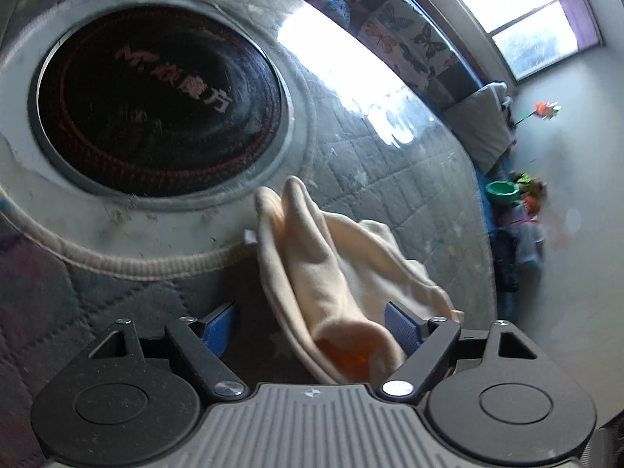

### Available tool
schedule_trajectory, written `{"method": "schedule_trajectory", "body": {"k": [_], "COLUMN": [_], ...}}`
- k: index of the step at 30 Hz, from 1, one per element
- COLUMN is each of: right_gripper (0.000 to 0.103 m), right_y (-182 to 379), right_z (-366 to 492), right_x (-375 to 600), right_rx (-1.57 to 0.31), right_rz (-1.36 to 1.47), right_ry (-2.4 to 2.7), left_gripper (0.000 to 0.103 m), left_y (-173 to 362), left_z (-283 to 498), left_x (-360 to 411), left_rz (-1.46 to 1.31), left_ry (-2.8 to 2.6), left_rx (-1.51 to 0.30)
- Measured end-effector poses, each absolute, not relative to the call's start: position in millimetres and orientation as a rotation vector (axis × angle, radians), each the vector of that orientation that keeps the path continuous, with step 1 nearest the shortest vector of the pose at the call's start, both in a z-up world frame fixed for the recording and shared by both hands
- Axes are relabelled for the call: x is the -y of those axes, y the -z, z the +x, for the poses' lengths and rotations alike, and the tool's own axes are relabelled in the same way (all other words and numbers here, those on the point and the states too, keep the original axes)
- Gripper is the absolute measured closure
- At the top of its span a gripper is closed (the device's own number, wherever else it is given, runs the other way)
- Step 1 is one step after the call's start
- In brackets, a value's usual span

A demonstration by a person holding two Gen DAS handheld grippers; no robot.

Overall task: Fold clothes
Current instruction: 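Grasp the sweatshirt edge with the left tool while the right tool holds its end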

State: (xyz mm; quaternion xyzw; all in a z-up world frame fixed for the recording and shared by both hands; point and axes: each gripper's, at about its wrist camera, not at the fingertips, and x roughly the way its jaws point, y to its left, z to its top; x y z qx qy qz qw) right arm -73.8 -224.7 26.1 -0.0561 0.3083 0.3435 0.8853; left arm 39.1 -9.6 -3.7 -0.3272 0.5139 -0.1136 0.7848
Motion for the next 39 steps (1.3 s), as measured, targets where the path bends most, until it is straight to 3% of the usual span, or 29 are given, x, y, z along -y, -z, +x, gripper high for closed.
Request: {"method": "schedule_trajectory", "body": {"k": [3, 8, 11, 13, 21, 28, 32, 39], "right_gripper": [0.099, 0.099, 0.098, 0.089, 0.083, 0.056, 0.051, 0.052], "right_y": [-25.1, -22.3, -20.6, -19.4, -9.7, 10.9, 25.4, 37.9], "right_z": [-75.1, -75.4, -74.9, -74.5, -71.1, -55.7, -44.8, -36.3], "right_x": [223.9, 225.5, 227.7, 229.2, 295.3, 356.0, 375.9, 376.3], "right_rx": [-0.643, -0.656, -0.666, -0.672, -0.717, -0.758, -0.78, -0.763], "right_rz": [-0.116, -0.103, -0.091, -0.083, -0.031, 0.069, 0.148, 0.213], "right_ry": [-0.73, -0.732, -0.727, -0.724, -0.463, -0.267, -0.223, -0.236], "left_gripper": [0.026, 0.073, 0.083, 0.083, 0.083, 0.083, 0.083, 0.083], "left_y": [11.6, 29.1, 35.0, 34.9, 30.9, 28.4, 28.1, 27.7], "left_z": [44.8, 56.3, 59.6, 60.4, 62.2, 62.4, 63.1, 64.3], "left_x": [10.2, 5.7, 2.3, 0.9, 3.6, 8.3, 9.5, 9.9], "left_rz": [-0.761, -0.851, -0.861, -0.848, -0.776, -0.717, -0.7, -0.673], "left_ry": [0.263, 0.283, 0.291, 0.301, 0.342, 0.349, 0.352, 0.361], "left_rx": [-1.127, -1.143, -1.149, -1.148, -1.14, -1.134, -1.133, -1.129]}}
